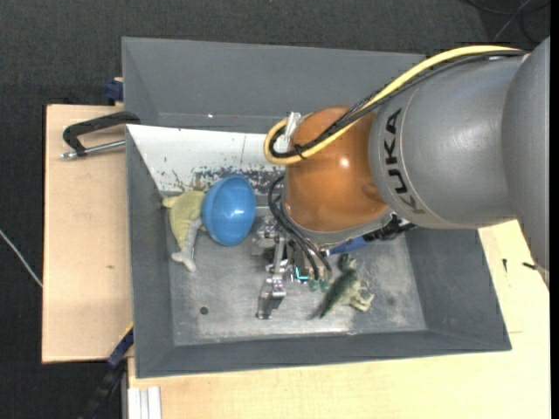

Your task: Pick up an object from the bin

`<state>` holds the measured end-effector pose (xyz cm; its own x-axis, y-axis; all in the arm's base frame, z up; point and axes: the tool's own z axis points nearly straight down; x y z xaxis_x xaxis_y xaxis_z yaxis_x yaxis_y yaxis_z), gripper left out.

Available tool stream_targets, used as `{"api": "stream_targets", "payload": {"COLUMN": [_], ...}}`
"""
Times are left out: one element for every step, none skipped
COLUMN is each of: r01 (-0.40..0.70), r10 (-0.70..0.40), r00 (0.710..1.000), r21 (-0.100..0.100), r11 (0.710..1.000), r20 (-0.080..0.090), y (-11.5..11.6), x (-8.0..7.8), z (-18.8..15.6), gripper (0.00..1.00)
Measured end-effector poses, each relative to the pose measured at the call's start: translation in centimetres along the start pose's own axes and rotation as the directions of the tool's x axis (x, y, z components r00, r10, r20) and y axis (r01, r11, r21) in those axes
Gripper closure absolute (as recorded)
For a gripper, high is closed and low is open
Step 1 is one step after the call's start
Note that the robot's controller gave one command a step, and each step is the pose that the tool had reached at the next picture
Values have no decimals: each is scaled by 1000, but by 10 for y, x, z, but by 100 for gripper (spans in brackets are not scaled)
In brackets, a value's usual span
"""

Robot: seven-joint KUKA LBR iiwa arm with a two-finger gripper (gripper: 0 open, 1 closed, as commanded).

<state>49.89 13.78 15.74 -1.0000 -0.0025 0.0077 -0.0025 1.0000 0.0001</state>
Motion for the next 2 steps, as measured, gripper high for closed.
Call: {"api": "stream_targets", "payload": {"r01": [312,304], "r10": [-312,-303], "r00": [950,953], "r21": [2,0], "r11": [950,953], "r20": [6,16], "y": [-71,-111], "x": [-9,-28], "z": [62,85], "gripper": [0,0]}}
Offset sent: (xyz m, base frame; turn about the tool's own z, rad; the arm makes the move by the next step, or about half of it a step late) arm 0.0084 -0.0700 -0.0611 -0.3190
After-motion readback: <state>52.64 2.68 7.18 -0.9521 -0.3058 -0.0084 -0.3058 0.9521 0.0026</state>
